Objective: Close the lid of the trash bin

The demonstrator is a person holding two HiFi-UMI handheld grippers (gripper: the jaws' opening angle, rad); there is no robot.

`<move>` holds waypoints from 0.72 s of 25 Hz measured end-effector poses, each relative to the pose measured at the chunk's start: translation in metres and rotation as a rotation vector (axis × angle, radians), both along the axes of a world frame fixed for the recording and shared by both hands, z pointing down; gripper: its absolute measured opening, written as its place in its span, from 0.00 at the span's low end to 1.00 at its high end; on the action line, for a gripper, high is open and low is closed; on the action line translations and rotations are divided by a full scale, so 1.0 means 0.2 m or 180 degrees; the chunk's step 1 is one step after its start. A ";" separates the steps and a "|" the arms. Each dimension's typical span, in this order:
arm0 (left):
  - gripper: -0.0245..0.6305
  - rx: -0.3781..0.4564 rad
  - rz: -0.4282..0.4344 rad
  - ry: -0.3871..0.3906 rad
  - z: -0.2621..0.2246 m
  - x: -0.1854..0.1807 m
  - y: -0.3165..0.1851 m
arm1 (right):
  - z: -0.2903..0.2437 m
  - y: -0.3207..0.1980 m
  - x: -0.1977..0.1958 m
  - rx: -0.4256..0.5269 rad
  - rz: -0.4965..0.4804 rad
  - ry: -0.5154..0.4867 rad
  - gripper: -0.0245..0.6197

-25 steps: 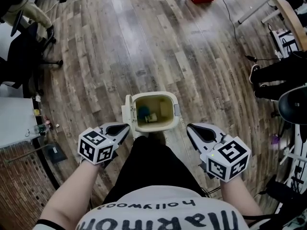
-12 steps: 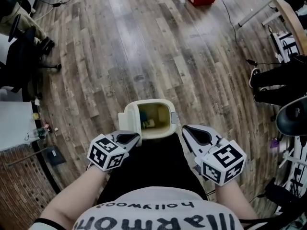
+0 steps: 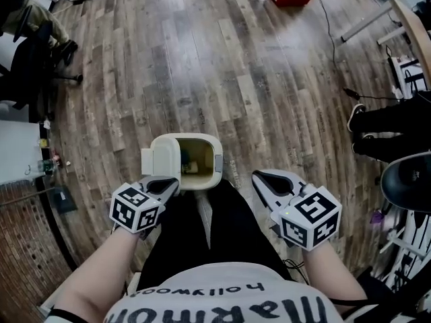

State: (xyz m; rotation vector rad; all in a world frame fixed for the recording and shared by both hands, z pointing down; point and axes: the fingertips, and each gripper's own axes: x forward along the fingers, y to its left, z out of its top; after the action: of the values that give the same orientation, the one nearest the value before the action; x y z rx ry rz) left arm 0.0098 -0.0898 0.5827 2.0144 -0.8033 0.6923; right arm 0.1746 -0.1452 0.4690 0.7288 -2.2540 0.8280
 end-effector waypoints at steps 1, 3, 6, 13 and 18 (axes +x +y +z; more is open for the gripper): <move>0.05 0.0015 -0.0022 -0.0054 0.01 0.03 0.00 | 0.01 0.00 0.04 -0.0001 0.0014 0.0013 0.05; 0.05 0.0041 -0.0042 -0.0139 0.04 0.08 -0.01 | 0.02 0.01 0.11 -0.0007 0.0047 0.0048 0.05; 0.05 0.0009 -0.0115 -0.0143 0.09 0.14 -0.01 | 0.04 0.05 0.19 -0.0028 0.0078 0.0087 0.05; 0.05 0.0003 -0.0228 -0.0188 0.17 0.24 -0.03 | 0.11 0.11 0.35 -0.0119 0.0167 0.0165 0.05; 0.05 -0.0022 -0.0220 -0.0186 0.23 0.31 -0.04 | 0.18 0.17 0.41 -0.0228 0.0168 0.0203 0.05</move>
State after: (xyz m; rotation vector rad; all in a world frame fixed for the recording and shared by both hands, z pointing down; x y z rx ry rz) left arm 0.0714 -0.0976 0.6295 1.9583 -0.8995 0.7161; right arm 0.2572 -0.1114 0.5059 0.7733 -2.1458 0.8933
